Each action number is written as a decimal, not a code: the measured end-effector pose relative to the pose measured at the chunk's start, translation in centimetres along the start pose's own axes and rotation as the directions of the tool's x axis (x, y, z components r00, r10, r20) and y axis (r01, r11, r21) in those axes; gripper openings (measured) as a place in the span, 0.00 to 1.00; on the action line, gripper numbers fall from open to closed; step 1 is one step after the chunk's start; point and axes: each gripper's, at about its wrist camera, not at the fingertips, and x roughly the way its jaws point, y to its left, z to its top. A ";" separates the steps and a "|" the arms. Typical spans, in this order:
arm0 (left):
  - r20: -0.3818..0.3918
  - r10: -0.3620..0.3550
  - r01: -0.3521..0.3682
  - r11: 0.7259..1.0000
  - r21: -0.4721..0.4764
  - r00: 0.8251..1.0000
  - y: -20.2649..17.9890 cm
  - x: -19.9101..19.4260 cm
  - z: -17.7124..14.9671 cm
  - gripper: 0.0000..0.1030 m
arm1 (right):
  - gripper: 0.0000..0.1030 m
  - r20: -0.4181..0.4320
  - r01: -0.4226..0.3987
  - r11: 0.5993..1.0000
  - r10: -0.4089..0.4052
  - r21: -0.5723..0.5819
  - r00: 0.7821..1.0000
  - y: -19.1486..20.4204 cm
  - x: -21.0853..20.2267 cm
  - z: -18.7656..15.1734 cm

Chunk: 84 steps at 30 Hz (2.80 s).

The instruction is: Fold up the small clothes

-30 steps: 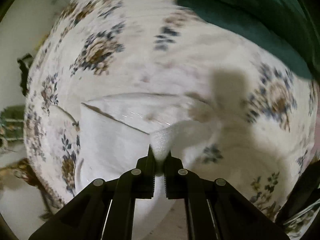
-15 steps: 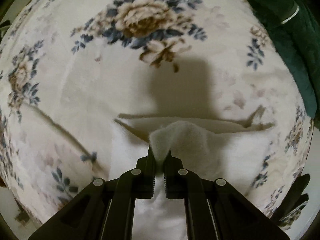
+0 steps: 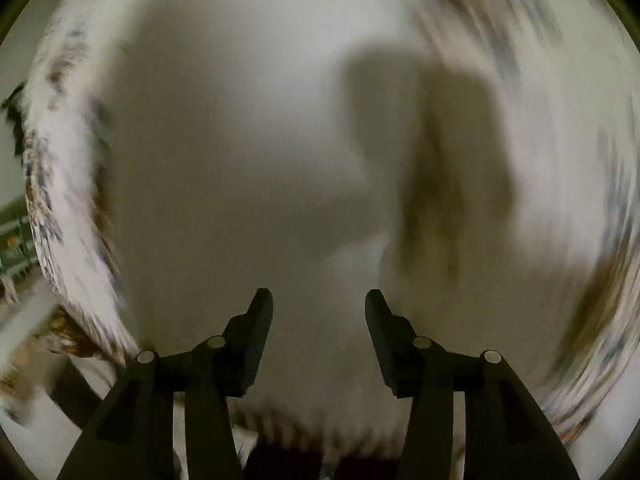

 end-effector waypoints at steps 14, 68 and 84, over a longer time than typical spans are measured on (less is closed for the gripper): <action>-0.005 0.092 -0.091 0.988 0.127 0.996 -1.9 -1.0 -0.1 0.02 | 0.02 0.229 -0.401 0.861 0.341 0.312 0.912 -9.8 8.2 -19.2; -0.206 -0.177 0.210 0.966 0.150 0.963 -0.8 4.0 3.5 0.08 | 0.11 0.254 -0.654 0.714 0.603 0.251 0.756 -5.0 12.2 -15.6; -0.123 -0.082 0.108 0.970 0.217 0.989 -4.8 0.3 12.4 0.60 | 0.52 0.245 -0.460 0.844 0.402 0.274 0.882 -7.4 1.9 -11.4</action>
